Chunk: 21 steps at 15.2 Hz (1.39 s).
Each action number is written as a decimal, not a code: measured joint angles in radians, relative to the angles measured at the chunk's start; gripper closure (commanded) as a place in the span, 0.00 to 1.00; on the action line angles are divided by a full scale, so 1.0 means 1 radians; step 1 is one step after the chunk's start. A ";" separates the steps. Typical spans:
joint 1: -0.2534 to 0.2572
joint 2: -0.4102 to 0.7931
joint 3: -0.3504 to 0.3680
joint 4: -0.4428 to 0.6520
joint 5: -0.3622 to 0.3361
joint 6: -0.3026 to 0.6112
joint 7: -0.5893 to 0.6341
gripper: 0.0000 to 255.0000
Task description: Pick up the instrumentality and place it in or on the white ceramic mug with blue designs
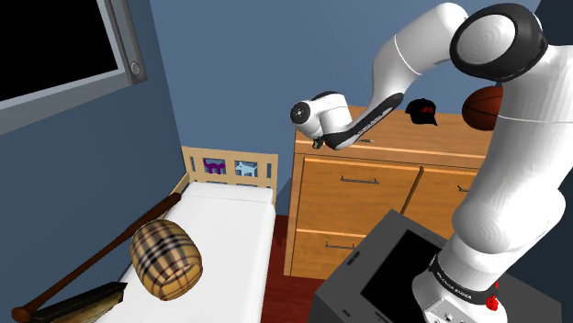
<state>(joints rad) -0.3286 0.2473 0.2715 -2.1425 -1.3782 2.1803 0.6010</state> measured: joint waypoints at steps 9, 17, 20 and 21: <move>-0.010 -0.087 0.010 0.003 0.079 -0.009 -0.106 1.00; -0.014 -0.152 0.017 0.021 0.149 -0.027 -0.202 1.00; -0.014 -0.175 0.019 0.028 0.173 -0.035 -0.235 1.00; -0.015 -0.183 0.019 0.033 0.183 -0.038 -0.249 1.00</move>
<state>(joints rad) -0.3438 0.0647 0.2908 -2.1094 -1.1952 2.1424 0.3515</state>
